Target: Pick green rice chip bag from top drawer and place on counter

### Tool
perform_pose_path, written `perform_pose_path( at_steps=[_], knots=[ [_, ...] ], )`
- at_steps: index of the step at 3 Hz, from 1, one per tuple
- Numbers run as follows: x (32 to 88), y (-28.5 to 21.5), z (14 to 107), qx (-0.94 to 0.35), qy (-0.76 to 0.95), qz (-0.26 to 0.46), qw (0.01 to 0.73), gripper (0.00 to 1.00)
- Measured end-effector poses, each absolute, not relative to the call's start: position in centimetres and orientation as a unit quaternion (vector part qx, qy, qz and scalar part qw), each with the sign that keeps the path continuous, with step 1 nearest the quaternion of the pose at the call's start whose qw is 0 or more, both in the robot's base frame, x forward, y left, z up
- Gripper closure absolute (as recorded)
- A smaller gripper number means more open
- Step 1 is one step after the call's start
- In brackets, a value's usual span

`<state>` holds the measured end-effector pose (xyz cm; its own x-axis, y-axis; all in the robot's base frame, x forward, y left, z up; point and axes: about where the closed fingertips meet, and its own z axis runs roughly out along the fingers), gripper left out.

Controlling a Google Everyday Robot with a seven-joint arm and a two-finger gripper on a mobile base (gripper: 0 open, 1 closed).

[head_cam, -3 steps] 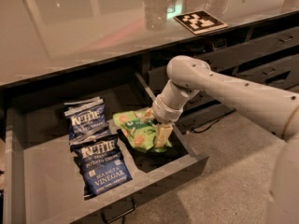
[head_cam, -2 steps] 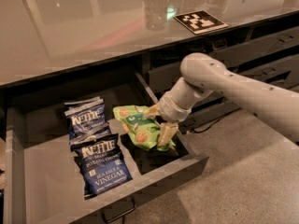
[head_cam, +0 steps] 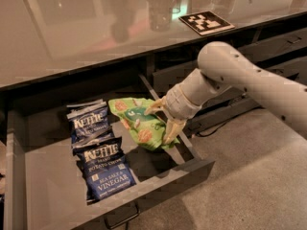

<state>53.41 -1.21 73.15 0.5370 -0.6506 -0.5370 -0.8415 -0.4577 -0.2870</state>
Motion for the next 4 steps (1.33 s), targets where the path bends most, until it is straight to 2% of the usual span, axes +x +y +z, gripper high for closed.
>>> perform_pose_path(
  at_steps=[2, 4],
  knots=[
    [51.6, 3.1, 81.6, -0.880, 0.348, 0.140, 0.290, 1.00],
    [49.2, 4.4, 88.0, -0.897, 0.262, 0.086, 0.344, 1.00]
  ],
)
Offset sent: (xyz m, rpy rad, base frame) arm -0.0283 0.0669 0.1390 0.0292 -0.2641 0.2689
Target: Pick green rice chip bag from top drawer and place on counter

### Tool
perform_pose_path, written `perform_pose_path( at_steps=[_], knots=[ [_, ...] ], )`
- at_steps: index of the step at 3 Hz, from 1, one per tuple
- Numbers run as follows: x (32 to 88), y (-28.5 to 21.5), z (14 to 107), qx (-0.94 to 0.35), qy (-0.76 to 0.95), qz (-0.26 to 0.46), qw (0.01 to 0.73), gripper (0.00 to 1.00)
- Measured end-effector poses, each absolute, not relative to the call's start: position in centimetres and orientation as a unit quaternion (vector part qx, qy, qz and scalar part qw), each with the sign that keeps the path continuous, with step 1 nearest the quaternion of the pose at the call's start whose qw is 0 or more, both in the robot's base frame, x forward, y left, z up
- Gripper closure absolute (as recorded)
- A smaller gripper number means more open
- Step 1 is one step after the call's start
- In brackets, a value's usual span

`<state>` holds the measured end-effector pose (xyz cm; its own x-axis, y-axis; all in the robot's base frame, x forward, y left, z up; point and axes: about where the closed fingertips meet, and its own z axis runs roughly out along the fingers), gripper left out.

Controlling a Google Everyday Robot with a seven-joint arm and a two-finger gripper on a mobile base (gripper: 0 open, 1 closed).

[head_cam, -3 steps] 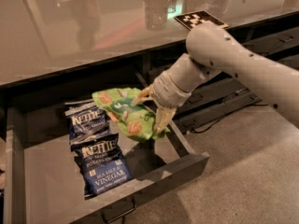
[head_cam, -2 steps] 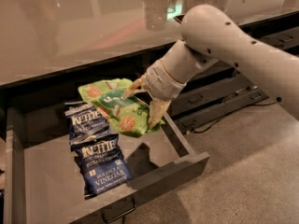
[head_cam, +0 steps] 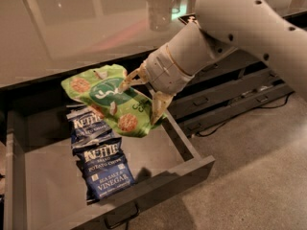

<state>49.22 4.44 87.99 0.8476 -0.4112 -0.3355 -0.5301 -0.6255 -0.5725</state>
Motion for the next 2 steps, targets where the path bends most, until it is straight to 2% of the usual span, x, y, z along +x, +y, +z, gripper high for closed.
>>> perform_pose_path(
  at_steps=[2],
  knots=[
    [48.9, 3.0, 91.8, -0.892, 0.230, 0.058, 0.385, 1.00]
  ],
)
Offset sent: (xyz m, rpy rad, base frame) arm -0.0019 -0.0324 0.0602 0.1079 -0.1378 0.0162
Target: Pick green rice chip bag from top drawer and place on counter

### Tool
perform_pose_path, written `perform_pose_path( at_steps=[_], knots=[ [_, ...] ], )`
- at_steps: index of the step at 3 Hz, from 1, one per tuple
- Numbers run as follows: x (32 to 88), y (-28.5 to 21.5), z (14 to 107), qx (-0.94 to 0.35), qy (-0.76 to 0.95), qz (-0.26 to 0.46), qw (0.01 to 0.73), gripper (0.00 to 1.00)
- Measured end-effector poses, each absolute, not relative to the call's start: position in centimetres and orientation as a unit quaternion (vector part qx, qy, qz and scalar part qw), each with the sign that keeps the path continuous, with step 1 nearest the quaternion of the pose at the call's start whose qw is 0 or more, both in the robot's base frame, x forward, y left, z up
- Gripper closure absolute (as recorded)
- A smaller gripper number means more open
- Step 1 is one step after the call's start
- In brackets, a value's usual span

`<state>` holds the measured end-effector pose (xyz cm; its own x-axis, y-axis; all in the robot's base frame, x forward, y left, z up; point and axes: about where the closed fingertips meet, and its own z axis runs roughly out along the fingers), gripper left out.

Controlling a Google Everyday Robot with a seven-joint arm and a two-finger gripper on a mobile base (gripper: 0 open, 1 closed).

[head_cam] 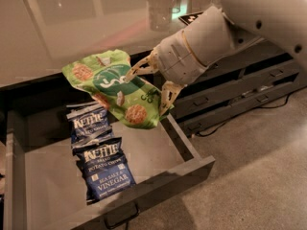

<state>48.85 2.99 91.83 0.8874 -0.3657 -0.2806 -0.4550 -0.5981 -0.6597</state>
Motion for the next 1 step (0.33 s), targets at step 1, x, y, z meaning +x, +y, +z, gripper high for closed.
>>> perform_pose_path(
  at_steps=[1],
  knots=[
    [48.85, 2.92, 91.90, -0.892, 0.230, 0.057, 0.386, 1.00]
  ],
)
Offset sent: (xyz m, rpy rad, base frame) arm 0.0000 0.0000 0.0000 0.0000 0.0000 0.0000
